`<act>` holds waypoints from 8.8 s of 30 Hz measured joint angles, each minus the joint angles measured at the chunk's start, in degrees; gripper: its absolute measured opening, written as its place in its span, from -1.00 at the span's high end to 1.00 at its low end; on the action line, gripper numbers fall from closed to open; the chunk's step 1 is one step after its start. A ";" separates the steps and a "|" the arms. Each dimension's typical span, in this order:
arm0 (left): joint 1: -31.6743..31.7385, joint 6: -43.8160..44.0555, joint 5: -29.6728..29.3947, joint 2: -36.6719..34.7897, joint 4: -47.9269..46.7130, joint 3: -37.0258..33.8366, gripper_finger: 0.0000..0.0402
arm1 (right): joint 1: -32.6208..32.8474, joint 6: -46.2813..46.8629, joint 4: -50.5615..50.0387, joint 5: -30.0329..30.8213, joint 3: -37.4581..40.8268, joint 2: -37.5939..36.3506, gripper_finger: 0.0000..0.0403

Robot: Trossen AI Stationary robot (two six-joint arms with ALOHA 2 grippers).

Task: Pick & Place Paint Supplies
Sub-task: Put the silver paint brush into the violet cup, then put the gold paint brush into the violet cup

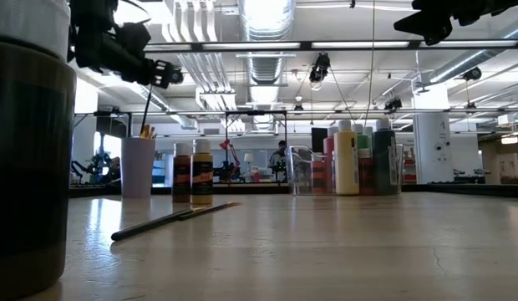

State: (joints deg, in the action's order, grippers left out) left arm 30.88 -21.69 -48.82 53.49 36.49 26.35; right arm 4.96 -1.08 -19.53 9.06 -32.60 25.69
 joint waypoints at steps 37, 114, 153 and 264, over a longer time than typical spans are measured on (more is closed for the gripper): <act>2.13 1.99 10.00 0.39 13.47 -16.66 1.00 | -0.01 -0.02 -0.01 -0.01 0.00 -0.02 -0.60; -23.79 17.95 37.01 6.09 -50.12 39.89 0.66 | 0.01 0.00 0.00 -0.02 0.00 -0.02 -0.60; -25.41 41.37 39.80 49.48 -82.64 59.23 0.33 | 0.01 -0.02 0.00 -0.02 0.00 0.00 -0.46; -24.32 57.27 45.57 61.88 -87.10 57.73 -0.02 | 0.00 -0.02 0.02 0.00 0.00 0.00 -0.39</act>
State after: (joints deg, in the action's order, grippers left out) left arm 6.56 35.59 -3.26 115.37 -50.61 84.07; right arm 4.97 -1.10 -19.52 9.06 -32.60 25.69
